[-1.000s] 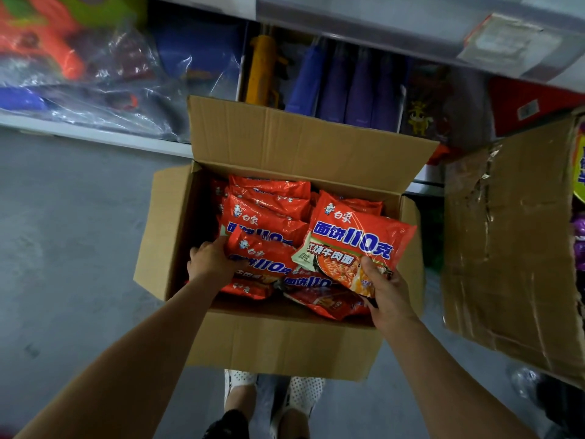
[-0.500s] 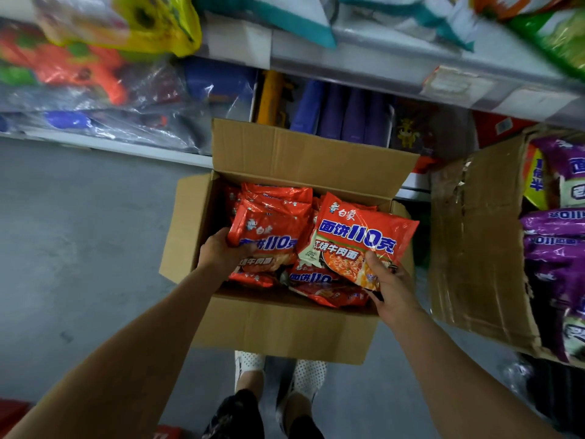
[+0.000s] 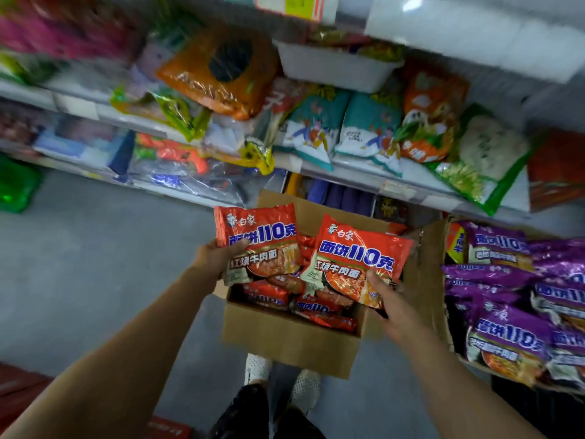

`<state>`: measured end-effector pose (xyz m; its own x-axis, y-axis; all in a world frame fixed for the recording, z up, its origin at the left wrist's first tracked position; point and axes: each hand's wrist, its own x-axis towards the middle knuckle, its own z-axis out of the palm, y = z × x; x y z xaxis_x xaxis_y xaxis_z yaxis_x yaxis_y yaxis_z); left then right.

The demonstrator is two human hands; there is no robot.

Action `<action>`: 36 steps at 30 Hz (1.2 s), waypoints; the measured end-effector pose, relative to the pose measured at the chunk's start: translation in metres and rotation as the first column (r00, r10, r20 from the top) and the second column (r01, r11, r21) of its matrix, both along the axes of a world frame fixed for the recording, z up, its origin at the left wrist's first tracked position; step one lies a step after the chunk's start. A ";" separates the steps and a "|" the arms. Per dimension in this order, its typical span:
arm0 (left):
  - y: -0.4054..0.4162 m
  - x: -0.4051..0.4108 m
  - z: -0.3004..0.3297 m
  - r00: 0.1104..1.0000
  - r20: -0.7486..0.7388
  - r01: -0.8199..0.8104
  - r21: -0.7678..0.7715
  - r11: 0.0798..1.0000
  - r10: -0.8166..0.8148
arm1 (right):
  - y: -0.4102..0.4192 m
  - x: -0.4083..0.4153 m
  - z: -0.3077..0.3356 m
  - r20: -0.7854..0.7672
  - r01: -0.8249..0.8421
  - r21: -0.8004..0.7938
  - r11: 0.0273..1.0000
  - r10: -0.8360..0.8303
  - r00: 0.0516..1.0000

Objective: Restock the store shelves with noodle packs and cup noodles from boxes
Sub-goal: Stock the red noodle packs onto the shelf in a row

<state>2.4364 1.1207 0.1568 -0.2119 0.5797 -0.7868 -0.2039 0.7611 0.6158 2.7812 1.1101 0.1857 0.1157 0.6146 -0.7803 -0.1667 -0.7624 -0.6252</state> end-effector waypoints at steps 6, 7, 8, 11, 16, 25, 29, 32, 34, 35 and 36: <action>-0.004 -0.024 0.116 0.998 0.047 -0.042 0.094 0.995 0.038 | 0.005 -0.011 0.101 -0.055 -0.043 0.090 0.995 0.048 0.997; -0.005 -0.028 0.136 0.998 0.045 -0.043 0.112 0.993 0.038 | 0.006 -0.015 0.119 -0.061 -0.052 0.101 0.994 0.058 0.996; -0.006 -0.032 0.153 0.998 0.049 -0.047 0.131 0.990 0.040 | 0.007 -0.018 0.135 -0.068 -0.060 0.117 0.991 0.069 0.995; -0.009 -0.048 0.205 0.998 0.047 -0.056 0.192 0.980 0.048 | 0.011 -0.029 0.182 -0.074 -0.070 0.174 0.982 0.084 0.994; -0.012 -0.087 0.276 0.997 0.050 -0.068 0.282 0.957 0.056 | 0.020 -0.062 0.242 -0.074 -0.098 0.273 0.957 0.123 0.990; -0.022 -0.172 0.365 0.998 0.057 -0.059 0.428 0.902 0.038 | 0.020 -0.144 0.325 -0.139 -0.035 0.447 0.894 0.109 0.984; -0.015 -0.203 0.402 0.999 0.036 -0.004 0.512 0.859 -0.017 | 0.026 -0.173 0.359 -0.149 -0.062 0.543 0.838 0.169 0.974; -0.010 -0.223 0.423 0.999 0.007 0.034 0.549 0.835 -0.045 | 0.029 -0.188 0.375 -0.159 -0.055 0.592 0.804 0.183 0.970; -0.006 -0.230 0.438 0.997 -0.027 0.075 0.574 0.815 -0.073 | 0.030 -0.193 0.386 -0.157 -0.045 0.626 0.779 0.182 0.971; -0.005 -0.231 0.445 0.996 -0.037 0.083 0.586 0.806 -0.076 | 0.031 -0.195 0.391 -0.151 -0.053 0.638 0.768 0.193 0.970; -0.002 -0.231 0.455 0.996 -0.045 0.091 0.594 0.799 -0.079 | 0.033 -0.195 0.400 -0.145 -0.059 0.654 0.754 0.201 0.969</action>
<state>2.2058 1.1183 0.6117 -0.1496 0.9488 -0.2782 -0.1411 0.2580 0.9558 2.5857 1.1429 0.5857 -0.1119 0.9747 -0.1938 -0.2673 -0.2173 -0.9388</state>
